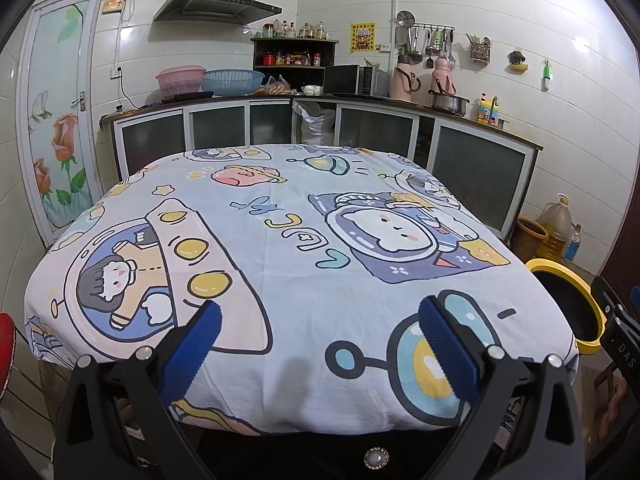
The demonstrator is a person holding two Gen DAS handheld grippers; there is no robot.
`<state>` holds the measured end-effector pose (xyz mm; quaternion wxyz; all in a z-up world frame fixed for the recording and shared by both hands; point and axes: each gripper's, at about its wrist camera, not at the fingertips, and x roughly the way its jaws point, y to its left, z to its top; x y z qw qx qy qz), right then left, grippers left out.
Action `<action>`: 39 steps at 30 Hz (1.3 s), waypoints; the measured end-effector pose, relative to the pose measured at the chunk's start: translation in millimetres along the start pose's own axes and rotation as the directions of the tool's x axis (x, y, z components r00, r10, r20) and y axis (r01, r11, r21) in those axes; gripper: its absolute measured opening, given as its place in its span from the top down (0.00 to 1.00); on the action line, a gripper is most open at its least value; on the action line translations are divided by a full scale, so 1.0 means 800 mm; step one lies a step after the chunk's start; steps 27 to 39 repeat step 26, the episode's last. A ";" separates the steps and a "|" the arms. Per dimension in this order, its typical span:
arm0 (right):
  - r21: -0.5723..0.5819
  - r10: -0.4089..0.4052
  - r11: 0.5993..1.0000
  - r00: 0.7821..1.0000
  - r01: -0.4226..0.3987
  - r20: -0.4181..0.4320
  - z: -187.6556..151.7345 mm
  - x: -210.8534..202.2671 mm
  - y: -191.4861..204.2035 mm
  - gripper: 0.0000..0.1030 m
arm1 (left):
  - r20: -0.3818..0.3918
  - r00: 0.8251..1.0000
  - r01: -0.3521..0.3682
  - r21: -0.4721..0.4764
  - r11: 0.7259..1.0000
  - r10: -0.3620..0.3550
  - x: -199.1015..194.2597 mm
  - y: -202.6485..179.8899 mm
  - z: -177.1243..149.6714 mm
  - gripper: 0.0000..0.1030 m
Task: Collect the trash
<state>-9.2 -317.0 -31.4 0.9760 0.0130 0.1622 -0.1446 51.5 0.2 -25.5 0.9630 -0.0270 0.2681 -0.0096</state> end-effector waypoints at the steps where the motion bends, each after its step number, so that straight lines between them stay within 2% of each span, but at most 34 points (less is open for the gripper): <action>1: 0.000 0.000 1.000 1.000 0.000 0.000 0.000 0.000 0.000 0.08 | 0.000 1.000 0.000 0.000 1.000 0.000 0.000 0.000 0.000 0.08; 12: 0.001 -0.001 1.000 1.000 0.001 -0.004 0.001 0.000 0.001 0.08 | 0.008 1.000 -0.010 -0.002 1.000 0.010 0.000 0.001 -0.001 0.08; 21: 0.001 0.000 1.000 1.000 0.000 -0.004 0.001 0.000 0.001 0.08 | -0.028 0.999 0.023 -0.012 1.000 -0.023 0.009 0.006 0.000 0.08; 39: 0.000 0.000 1.000 1.000 0.000 -0.005 0.001 0.000 0.001 0.08 | -0.035 0.999 0.018 -0.006 1.000 -0.018 0.012 0.006 -0.001 0.08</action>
